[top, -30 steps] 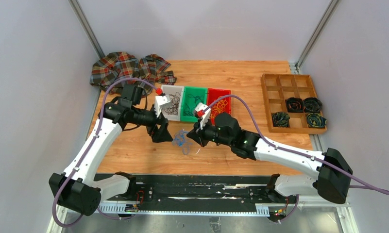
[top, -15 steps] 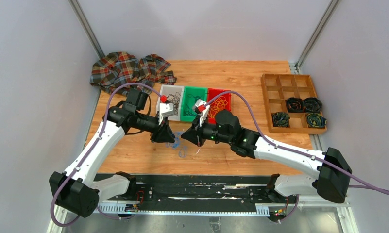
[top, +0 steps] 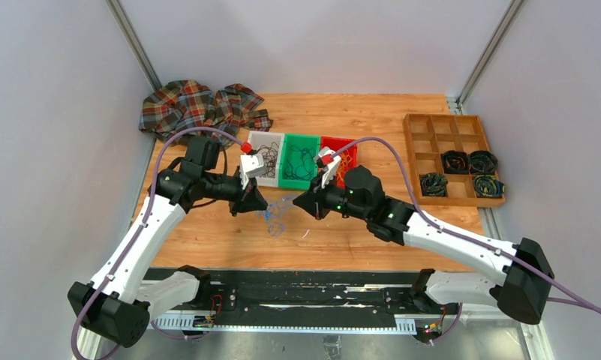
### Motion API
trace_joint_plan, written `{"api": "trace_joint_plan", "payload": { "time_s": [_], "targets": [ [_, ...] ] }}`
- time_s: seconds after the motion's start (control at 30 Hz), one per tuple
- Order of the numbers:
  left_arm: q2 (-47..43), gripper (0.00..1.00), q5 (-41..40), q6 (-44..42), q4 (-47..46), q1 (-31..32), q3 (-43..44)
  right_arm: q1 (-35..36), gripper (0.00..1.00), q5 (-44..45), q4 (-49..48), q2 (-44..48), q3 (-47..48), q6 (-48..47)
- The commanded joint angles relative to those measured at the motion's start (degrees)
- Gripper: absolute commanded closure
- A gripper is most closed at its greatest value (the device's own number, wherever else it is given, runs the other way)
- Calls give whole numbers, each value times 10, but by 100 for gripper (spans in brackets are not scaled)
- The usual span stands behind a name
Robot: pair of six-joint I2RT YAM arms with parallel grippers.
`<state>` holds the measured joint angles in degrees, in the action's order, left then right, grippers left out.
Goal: Untangle the cables
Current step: Untie the cable.
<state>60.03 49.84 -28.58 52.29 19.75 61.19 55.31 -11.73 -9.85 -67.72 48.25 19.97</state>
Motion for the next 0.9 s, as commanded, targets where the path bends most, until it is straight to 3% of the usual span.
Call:
{"api": "trace_joint_plan", "payload": {
  "time_s": [0.0,0.43,0.87],
  "targets": [
    [-12,99,-49,36,-13,4,34,-18,99,90,47,47,-24,3],
    [-30,99,-136,41,24,4,111,-27,99,227,61,147,-88,-11],
    [-28,99,-119,57,37,4,153,-30,99,225,81,166,-102,-14]
  ]
}}
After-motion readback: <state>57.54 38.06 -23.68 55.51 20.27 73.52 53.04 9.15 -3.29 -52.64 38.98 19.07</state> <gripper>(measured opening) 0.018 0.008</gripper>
